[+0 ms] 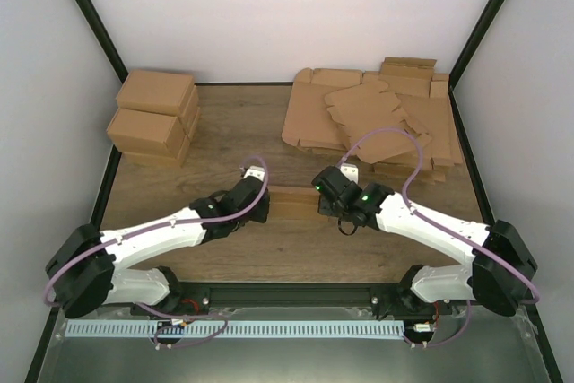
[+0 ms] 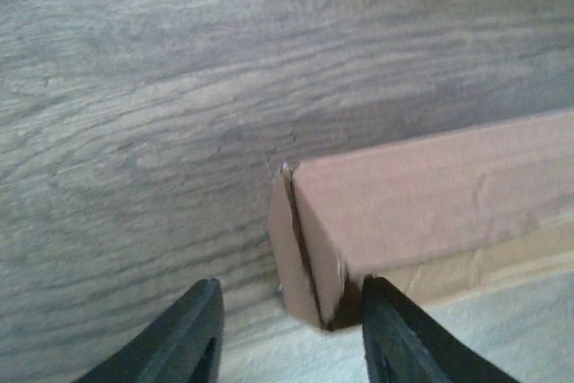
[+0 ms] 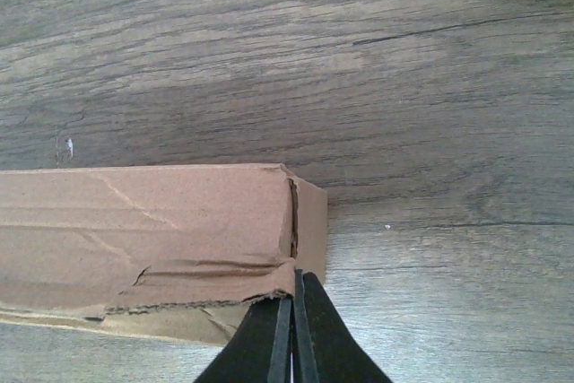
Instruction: Fold the paper box
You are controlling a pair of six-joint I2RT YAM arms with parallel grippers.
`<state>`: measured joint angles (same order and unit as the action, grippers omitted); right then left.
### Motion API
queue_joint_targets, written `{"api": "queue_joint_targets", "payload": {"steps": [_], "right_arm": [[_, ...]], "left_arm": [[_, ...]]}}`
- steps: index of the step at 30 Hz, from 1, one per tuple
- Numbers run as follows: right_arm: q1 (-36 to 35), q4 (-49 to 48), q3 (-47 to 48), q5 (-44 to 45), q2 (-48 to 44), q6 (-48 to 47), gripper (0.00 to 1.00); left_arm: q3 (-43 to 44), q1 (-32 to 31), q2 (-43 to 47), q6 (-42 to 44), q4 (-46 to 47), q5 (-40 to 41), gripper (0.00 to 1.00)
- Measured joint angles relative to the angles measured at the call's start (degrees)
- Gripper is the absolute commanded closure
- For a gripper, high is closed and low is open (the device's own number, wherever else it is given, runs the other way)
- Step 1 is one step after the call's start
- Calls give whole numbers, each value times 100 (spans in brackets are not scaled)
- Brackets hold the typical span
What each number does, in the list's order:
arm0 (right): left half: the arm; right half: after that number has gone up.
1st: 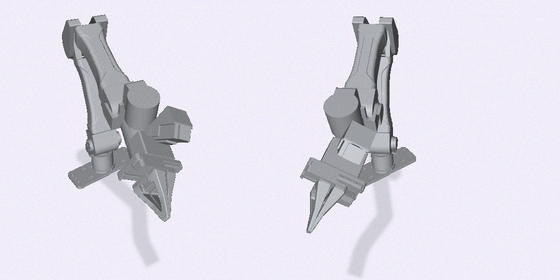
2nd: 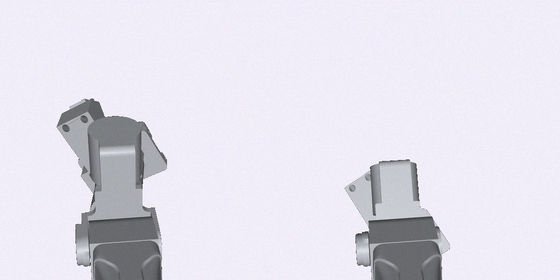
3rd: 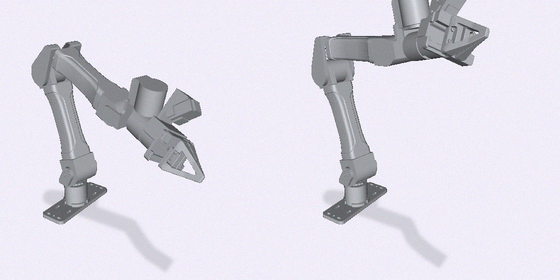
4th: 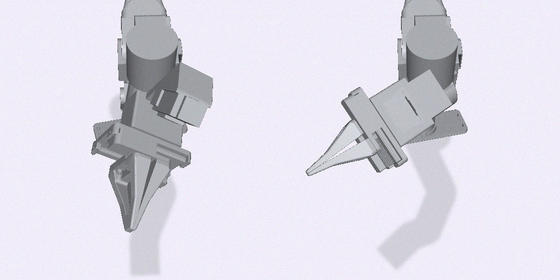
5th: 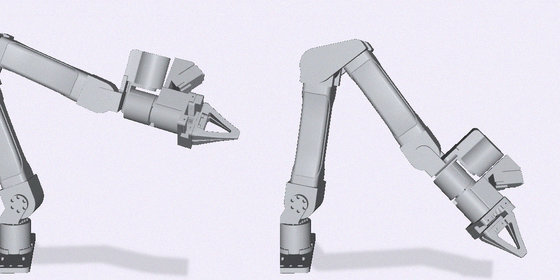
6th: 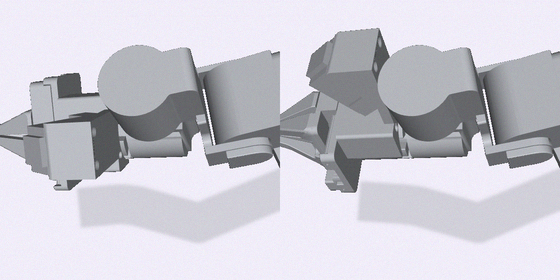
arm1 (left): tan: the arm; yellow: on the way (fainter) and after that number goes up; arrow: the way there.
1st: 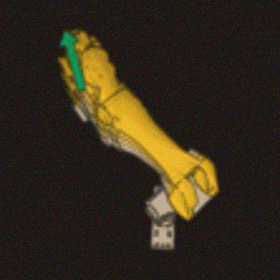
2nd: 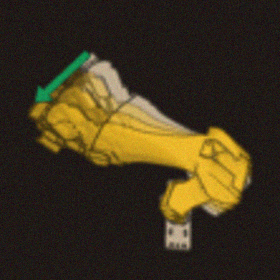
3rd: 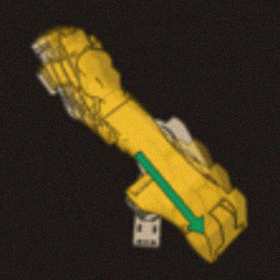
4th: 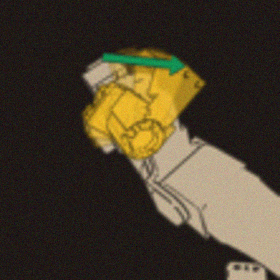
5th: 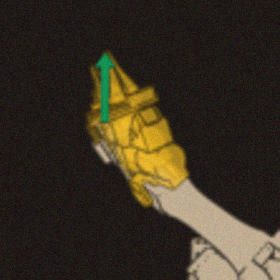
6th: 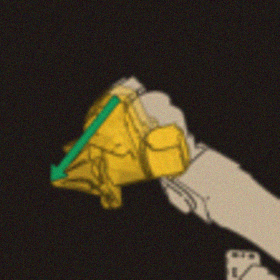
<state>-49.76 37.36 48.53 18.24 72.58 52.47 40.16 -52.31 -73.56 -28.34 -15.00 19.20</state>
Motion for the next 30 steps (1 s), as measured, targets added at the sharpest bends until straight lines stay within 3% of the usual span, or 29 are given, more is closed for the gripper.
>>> {"api": "queue_joint_targets", "payload": {"steps": [5, 9, 10, 13, 16, 22, 30], "right_arm": [[0, -85, 0, 0, 31, -170, 99], [-2, -264, -72, 2, 22, -363, 99], [-2, -306, -94, 2, 9, -402, 99], [-2, -448, -173, -2, -33, -551, 99], [-4, -575, -227, -17, -50, -699, 99], [-7, -822, -299, -136, -59, -977, 99], [-7, -940, -339, -162, -59, -1078, 99]], "left_arm": [[2, -17, 647, -131, -658, -61, 30], [107, -17, 1379, -352, -1113, -33, 2], [142, -11, 1541, -417, -1191, -24, 0], [186, 109, 1952, -695, -1298, -122, 0], [186, 671, 2179, -1080, -1318, -603, 0], [-85, 2199, 1956, -1797, -734, -2461, 0], [-566, 2507, 1620, -3036, 107, -3941, 0]]}}
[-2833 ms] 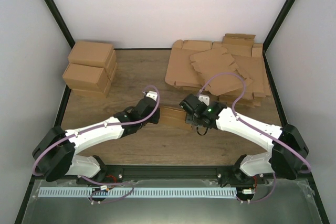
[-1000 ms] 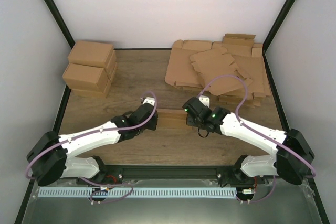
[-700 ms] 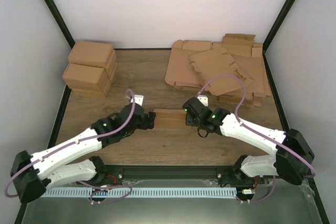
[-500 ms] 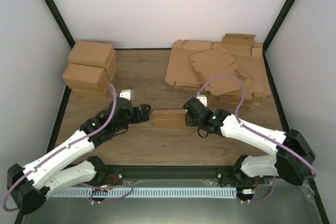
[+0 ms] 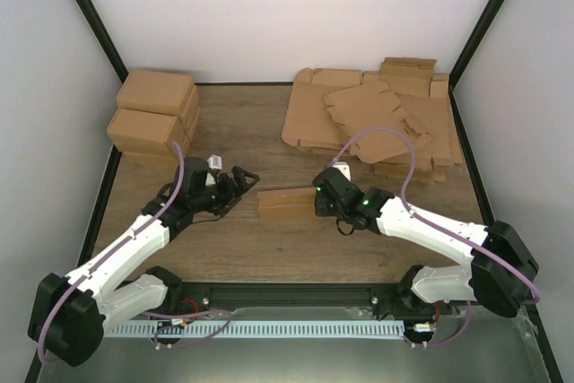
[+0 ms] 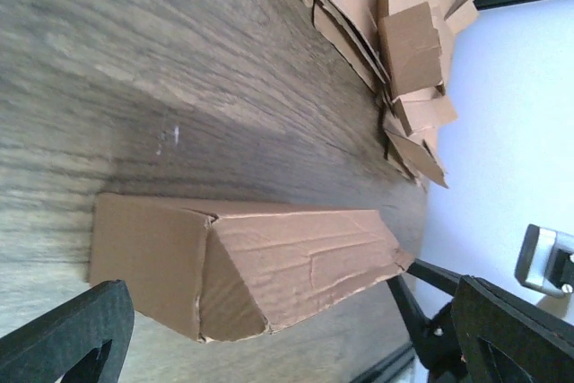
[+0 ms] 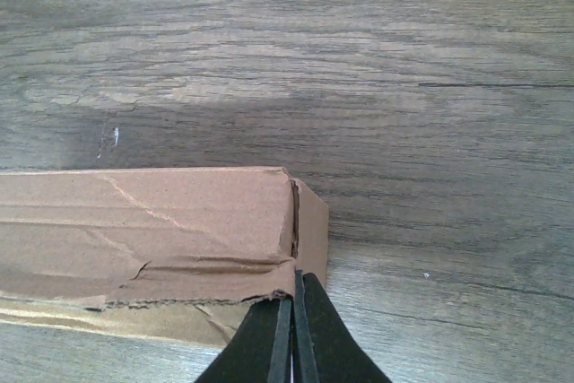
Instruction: Fold the paper box
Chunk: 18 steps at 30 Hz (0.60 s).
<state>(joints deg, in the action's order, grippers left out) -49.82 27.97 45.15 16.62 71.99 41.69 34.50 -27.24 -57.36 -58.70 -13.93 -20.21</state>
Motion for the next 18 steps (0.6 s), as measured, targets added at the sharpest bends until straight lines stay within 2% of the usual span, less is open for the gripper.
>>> {"api": "queue_joint_targets", "payload": {"steps": [4, 13, 18], "right_arm": [[-2, -17, -2, -17, 0, -31, 99], [-4, -59, -2, -13, 33, -70, 97], [-4, -85, -2, -13, 42, -81, 97]], "left_arm": [[-247, 0, -20, -588, 444, -295, 0], [-754, 0, -35, -1460, 874, -492, 19], [-1139, -2, 9, -1893, 1062, -514, 20]]}}
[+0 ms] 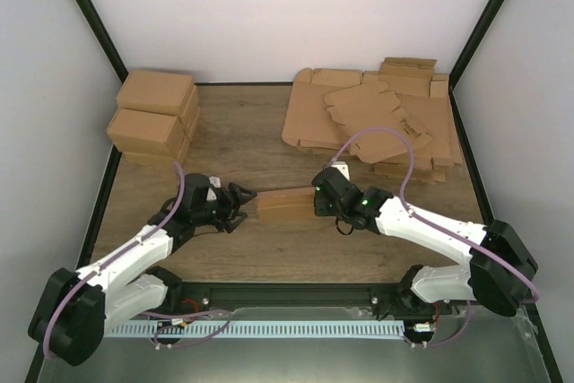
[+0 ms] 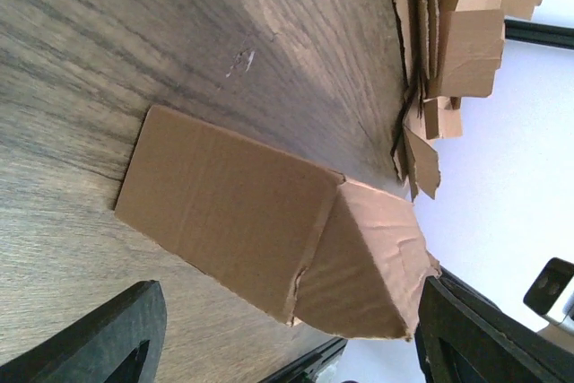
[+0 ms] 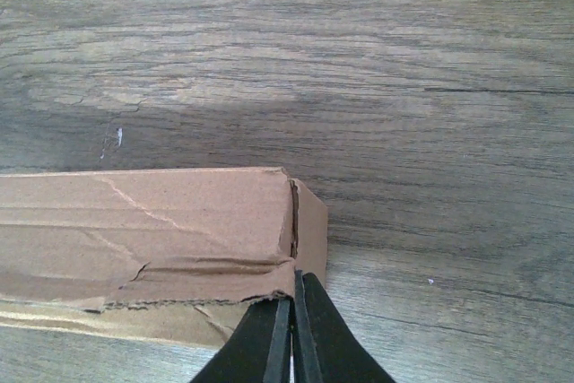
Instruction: Fold the paper box
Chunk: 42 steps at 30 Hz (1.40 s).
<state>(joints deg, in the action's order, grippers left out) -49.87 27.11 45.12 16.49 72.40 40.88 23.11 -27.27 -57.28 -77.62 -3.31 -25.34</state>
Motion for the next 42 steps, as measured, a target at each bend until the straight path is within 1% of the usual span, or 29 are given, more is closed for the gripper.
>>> {"api": "queue_joint_targets", "payload": {"steps": [3, 10, 14, 16, 17, 26, 29, 33, 38, 39, 42], "right_arm": [[0, 0, 0, -2, 2, -15, 97], [0, -13, 0, -2, 7, -22, 97], [-2, -17, 0, -4, 9, -37, 95], [-4, -17, 0, -7, 9, -44, 88], [-7, -13, 0, -20, 9, -61, 82], [-15, 127, 15, -131, 7, -249, 70], [-15, 249, 37, -256, -57, -308, 64], [-15, 415, 59, -505, -260, -446, 48], [-15, 546, 105, -828, -603, -737, 21], [-15, 579, 138, -914, -658, -835, 17], [-15, 651, 243, -1067, -702, -942, 12]], "left_arm": [[-68, -4, -101, -125, 173, -61, 22], [-85, -20, -345, -271, 592, -157, 42], [-118, -28, -420, -321, 739, -177, 48], [-162, -31, -422, -334, 815, -175, 50], [-177, -31, -422, -343, 837, -170, 50], [-223, -33, -455, -341, 927, -107, 50], [-223, -33, -485, -339, 927, -76, 50], [-223, -33, -507, -339, 929, -61, 50], [-223, -33, -535, -339, 949, -59, 50], [-223, -33, -542, -339, 955, -59, 50], [-223, -33, -546, -339, 964, -52, 50]]}}
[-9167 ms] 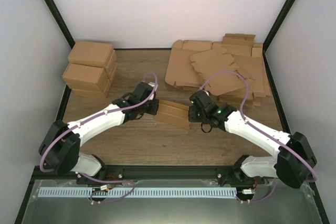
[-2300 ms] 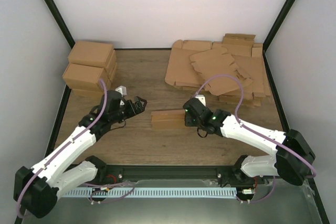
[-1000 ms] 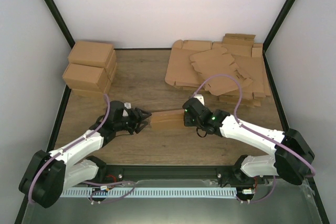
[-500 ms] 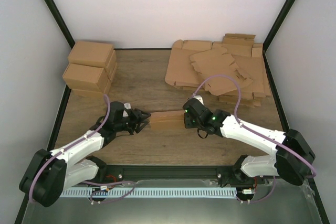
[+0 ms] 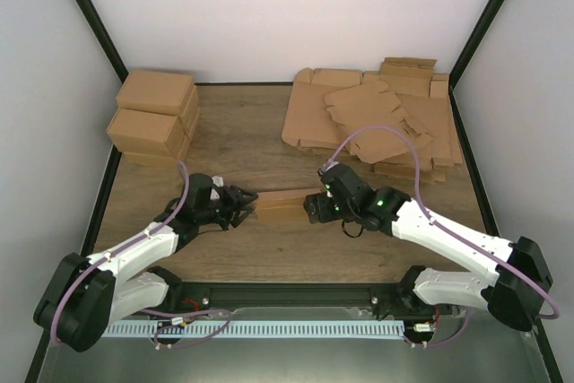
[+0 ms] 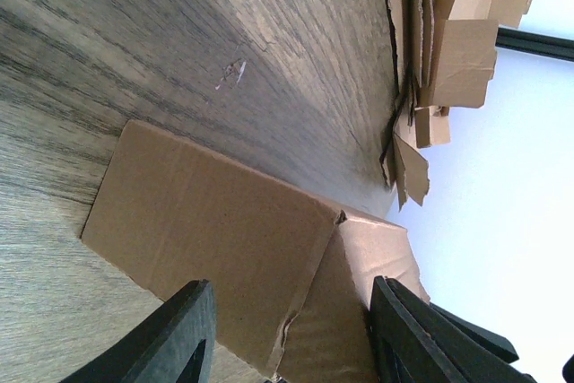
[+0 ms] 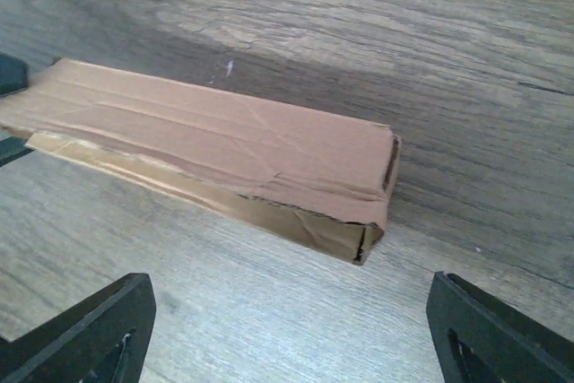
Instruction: Fold the paper box
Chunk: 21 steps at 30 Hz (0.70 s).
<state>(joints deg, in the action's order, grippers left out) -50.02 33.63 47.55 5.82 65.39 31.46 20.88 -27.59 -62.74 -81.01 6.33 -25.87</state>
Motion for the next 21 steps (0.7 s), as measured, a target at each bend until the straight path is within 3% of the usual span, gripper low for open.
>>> {"api": "queue_joint_targets", "payload": {"steps": [9, 16, 21], "right_arm": [[302, 339, 417, -678, -85, -227, 6], [1552, 295, 457, -1687, -190, 203, 17], [1886, -212, 243, -2470, -289, 955, 17]], "left_arm": [[0, 0, 0, 2, -2, 9, 50], [0, 0, 2, 0, -4, 9, 50], [2, 0, 17, -7, -20, 11, 43]]}}
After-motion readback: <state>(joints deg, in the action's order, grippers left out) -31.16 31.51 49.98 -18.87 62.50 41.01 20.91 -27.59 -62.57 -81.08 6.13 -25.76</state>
